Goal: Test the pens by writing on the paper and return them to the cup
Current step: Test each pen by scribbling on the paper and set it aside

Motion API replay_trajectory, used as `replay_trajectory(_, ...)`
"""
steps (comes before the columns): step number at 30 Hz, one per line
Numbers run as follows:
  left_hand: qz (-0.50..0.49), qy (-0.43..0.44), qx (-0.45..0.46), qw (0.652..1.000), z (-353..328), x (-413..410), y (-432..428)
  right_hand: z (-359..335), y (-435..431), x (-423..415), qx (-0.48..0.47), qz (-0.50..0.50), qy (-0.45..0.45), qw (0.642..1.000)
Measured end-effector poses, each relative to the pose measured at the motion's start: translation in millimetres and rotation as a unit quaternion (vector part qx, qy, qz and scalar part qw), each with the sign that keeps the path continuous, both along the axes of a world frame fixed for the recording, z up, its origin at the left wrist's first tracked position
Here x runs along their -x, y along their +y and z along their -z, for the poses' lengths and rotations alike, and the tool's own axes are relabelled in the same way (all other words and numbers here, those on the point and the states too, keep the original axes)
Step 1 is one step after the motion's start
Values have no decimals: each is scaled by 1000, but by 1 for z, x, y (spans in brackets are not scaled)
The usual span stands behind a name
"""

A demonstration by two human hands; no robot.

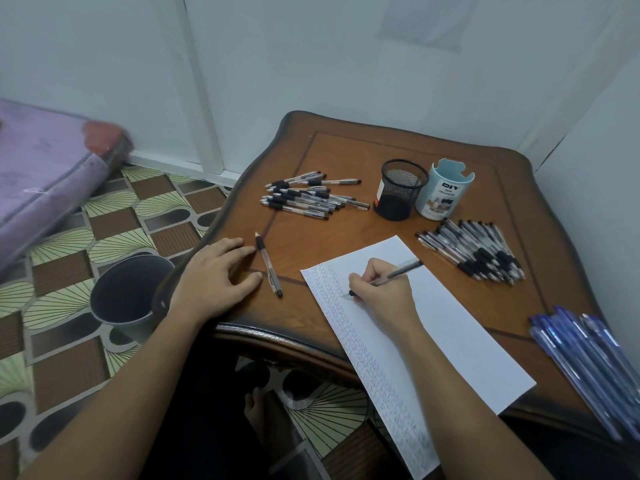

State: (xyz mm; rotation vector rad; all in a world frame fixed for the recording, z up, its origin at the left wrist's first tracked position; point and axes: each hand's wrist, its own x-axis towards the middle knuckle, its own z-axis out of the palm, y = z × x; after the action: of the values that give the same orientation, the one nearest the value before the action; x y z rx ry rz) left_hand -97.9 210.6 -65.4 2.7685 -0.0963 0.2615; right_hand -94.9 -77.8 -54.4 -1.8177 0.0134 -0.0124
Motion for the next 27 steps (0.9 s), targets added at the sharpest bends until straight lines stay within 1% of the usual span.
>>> replay_trajectory(6, 3, -1, -2, 1000, 0, 0, -1, 5, 0, 0, -28, -22, 13, 999)
replay_trajectory(12, 3, 0, -2, 1000, -2, 2, -2, 3, 0, 1, -10, -27, 1, 1000)
replay_trajectory(15, 2, -4, 3, 1000, -2, 2, -2, 4, 1, 2, -26, -29, 0, 999)
replay_trajectory(19, 3, -3, 7, 1000, -1, 2, -1, 5, 0, 1, -24, -33, -2, 999)
replay_trajectory(22, 4, 1, 4, 1000, -1, 2, -1, 5, 0, -1, -37, -30, -3, 999)
replay_trajectory(25, 4, -1, 4, 1000, -1, 2, -1, 5, 1, -1, -21, -28, -10, 999)
replay_trajectory(27, 5, 1, 2, 1000, -2, 2, -2, 6, 1, -1, -34, -13, -8, 999)
